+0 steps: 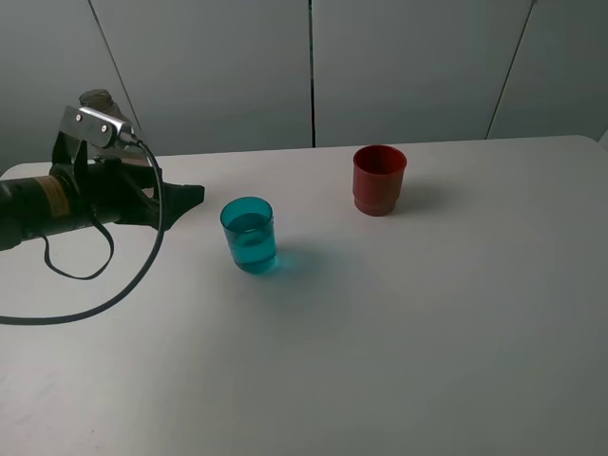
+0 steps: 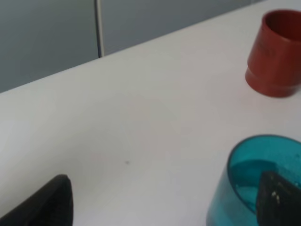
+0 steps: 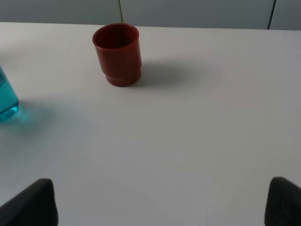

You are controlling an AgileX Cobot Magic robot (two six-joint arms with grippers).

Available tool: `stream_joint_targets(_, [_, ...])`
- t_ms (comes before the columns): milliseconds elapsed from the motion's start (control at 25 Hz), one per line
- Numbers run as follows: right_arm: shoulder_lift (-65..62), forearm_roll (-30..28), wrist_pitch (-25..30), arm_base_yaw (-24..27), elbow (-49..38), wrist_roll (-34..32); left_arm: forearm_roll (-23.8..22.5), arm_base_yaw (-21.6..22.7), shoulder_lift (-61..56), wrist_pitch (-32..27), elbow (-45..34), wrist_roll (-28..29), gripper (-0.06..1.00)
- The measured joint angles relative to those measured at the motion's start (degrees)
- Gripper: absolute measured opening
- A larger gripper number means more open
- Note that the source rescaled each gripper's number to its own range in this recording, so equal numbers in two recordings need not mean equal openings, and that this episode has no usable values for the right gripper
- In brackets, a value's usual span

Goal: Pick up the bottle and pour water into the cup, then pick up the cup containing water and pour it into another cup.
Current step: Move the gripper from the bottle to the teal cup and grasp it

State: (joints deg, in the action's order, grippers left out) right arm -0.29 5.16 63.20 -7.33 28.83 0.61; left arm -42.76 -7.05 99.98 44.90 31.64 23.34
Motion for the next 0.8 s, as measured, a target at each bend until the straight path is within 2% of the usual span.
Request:
stream_joint_targets(160, [0.0, 0.0, 0.0, 0.0, 0.0, 0.0, -9.48, 1.7, 3.1, 1.36, 0.0, -1.47, 0.98])
stream_joint_targets(440, [0.0, 0.0, 0.0, 0.0, 0.0, 0.0, -14.27, 8.53, 7.97, 11.78, 0.0, -3.08, 0.98])
stream_joint_targets(520, [0.0, 0.0, 0.0, 0.0, 0.0, 0.0, -17.59, 10.86, 9.81, 13.85, 0.31, -5.29, 0.98])
stream_joint_targets(680, [0.0, 0.0, 0.0, 0.0, 0.0, 0.0, -27.58, 13.83, 14.39, 18.05, 3.25, -9.19, 0.98])
stream_joint_targets(800, [0.0, 0.0, 0.0, 0.0, 0.0, 0.0, -30.27, 14.22, 17.13, 20.18, 5.29, -10.85, 0.98])
